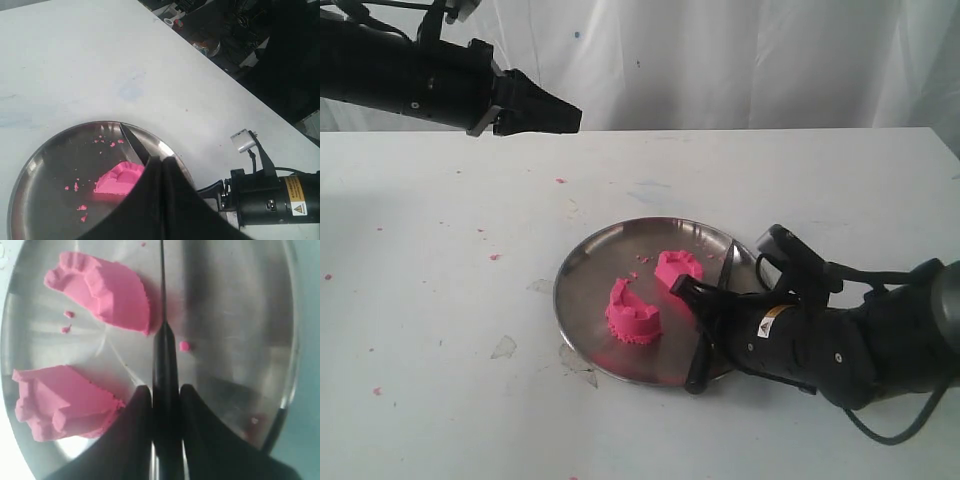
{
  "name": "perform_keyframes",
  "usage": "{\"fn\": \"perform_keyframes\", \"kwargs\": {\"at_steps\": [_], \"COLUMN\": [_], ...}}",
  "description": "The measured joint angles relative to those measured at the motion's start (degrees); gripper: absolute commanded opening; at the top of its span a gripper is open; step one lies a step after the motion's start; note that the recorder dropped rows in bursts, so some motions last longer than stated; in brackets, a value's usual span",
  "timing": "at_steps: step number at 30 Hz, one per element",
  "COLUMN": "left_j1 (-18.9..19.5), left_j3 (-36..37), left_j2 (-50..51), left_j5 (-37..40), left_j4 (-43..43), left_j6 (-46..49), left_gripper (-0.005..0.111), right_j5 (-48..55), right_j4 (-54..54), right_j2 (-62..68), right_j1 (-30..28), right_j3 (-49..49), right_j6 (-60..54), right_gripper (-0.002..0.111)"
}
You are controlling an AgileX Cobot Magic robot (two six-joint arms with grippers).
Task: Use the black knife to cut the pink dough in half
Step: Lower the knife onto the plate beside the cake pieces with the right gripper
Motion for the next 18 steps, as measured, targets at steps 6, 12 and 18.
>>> {"fn": "perform_keyframes", "kwargs": {"at_steps": [6, 12, 18], "left_j1": [0.0, 0.0, 0.0], "left_j3": [0.0, 0.0, 0.0], "left_j2": [0.0, 0.0, 0.0], "left_j5": [-0.11, -0.11, -0.21], "left_j4": [0.0, 0.0, 0.0], "left_j6": [0.0, 0.0, 0.0], "left_gripper": [0.0, 0.0, 0.0], "right_j5": [3.17, 3.27, 3.63], "right_j4": [0.0, 0.2, 0.83], "right_j2": [0.0, -3.2, -5.15], "right_j1": [0.0, 0.0, 0.0], "right_j3": [-0.04, 0.18, 3.22], "right_j6": [-0.89, -2.34, -3.57], "right_gripper": [0.029, 0.029, 0.029]}}
